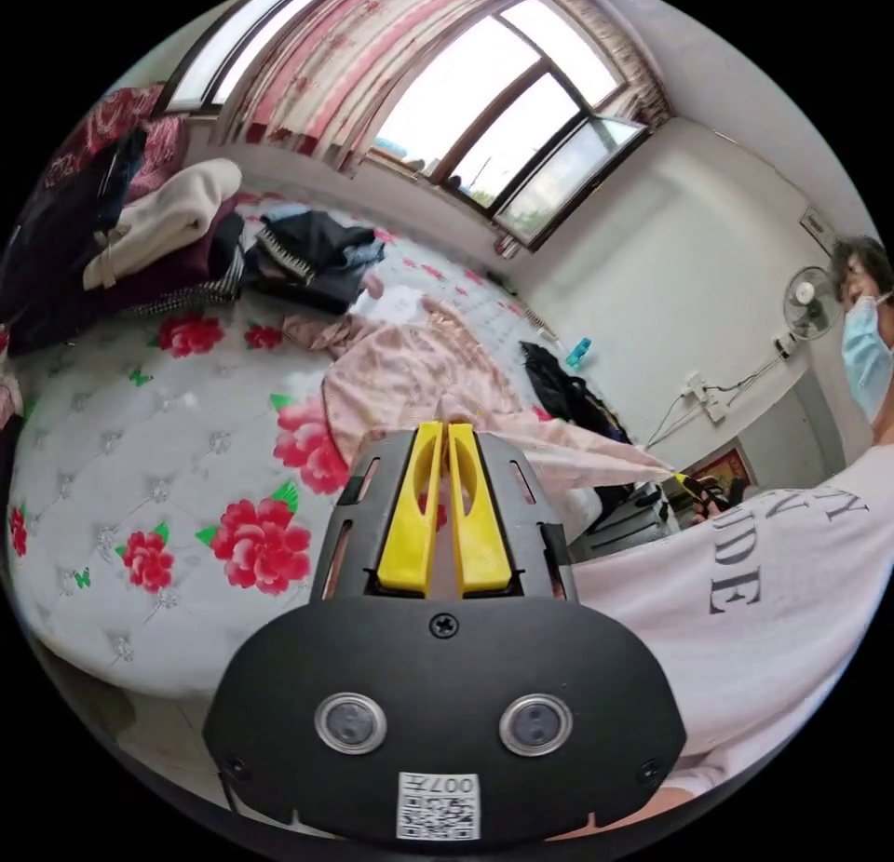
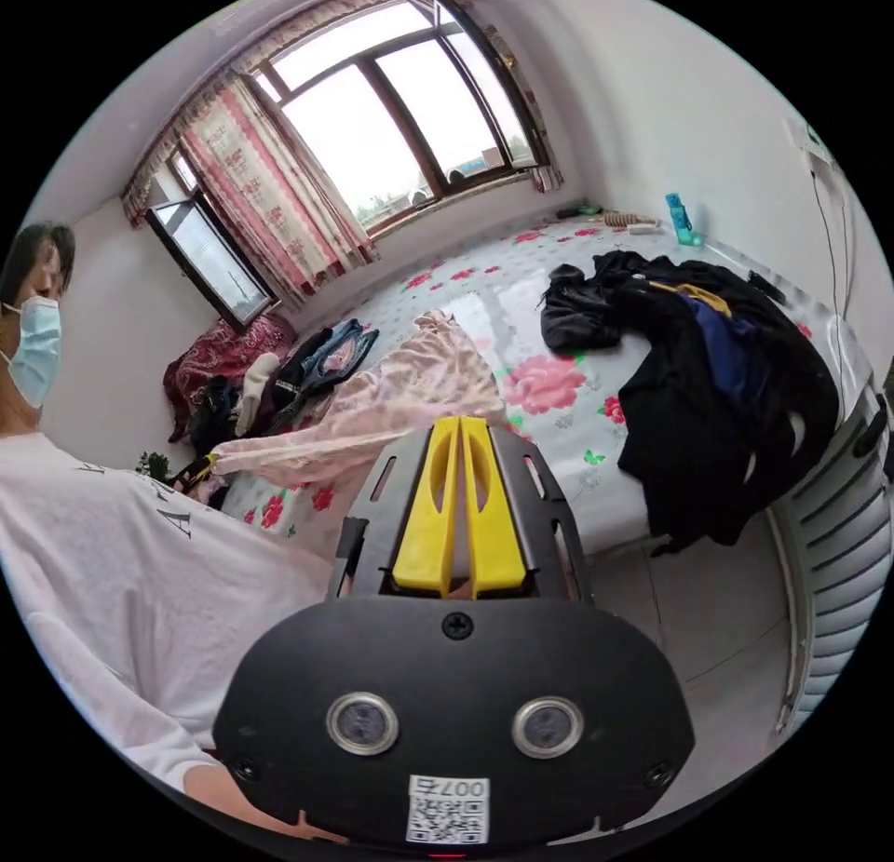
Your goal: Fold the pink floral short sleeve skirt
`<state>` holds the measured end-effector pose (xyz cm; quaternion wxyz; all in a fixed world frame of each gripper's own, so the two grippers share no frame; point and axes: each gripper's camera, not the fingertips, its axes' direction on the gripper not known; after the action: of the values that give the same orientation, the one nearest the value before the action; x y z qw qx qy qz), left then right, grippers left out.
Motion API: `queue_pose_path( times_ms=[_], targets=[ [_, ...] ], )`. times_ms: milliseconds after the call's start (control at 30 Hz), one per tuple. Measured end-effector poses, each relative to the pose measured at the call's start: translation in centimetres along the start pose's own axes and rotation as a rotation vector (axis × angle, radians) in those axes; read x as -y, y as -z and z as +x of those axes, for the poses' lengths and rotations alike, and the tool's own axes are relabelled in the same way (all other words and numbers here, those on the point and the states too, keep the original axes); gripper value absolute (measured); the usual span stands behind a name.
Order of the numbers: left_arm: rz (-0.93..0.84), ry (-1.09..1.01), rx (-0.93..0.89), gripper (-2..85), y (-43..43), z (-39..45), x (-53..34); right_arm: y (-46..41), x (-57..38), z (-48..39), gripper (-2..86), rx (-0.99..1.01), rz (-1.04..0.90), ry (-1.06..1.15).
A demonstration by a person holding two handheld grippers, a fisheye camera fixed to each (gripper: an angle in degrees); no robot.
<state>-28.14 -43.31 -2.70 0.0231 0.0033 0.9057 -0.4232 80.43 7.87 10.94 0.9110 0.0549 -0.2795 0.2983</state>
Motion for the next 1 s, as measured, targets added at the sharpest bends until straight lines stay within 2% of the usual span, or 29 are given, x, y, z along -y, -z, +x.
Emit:
queue_pose_path(
  times_ms=[67,167,333,533,700,800,900,967,1000],
  targets=[
    [-0.097,0.097,0.007,-1.0,-3.3,-1.7,-1.2,-2.9,-1.9,0.6,-0.2,-0.084,-0.076,-0.049],
    [-0.129,0.168,-0.063,-1.0,-5.9,-1.1,-2.8,-8.5,-4.6,1.9,0.1,-0.088,-0.204,-0.102],
    [-0.115,0.171,0.043,-1.0,-6.7,4.0,-4.4,-15.7,-6.2,0.5,2.2,-0.039,-0.274,0.086],
    [-0.028,0.255,0.138,-1.0,-7.3,10.2,-4.8,-24.3,-7.5,-2.9,5.8,0.210,-0.408,0.249],
    [-0.010,0.270,0.205,-1.0,-8.6,15.1,-4.3,-31.0,-10.9,-8.7,8.4,0.335,-0.554,0.513],
    [-0.003,0.269,0.260,-1.0,-8.6,17.2,-4.6,-35.2,-14.1,-11.2,8.1,0.234,-0.644,0.646],
    [0.011,0.303,0.297,-1.0,-7.8,17.8,-5.5,-35.8,-16.3,-12.7,4.9,0.117,-0.519,0.735],
    [0.001,0.348,0.320,-1.0,-7.1,17.0,-6.4,-36.1,-17.0,-13.1,2.3,0.082,-0.518,0.775],
    [-0.003,0.364,0.327,-1.0,-6.9,16.7,-6.7,-36.3,-16.5,-13.0,1.2,0.109,-0.580,0.761]
  ],
)
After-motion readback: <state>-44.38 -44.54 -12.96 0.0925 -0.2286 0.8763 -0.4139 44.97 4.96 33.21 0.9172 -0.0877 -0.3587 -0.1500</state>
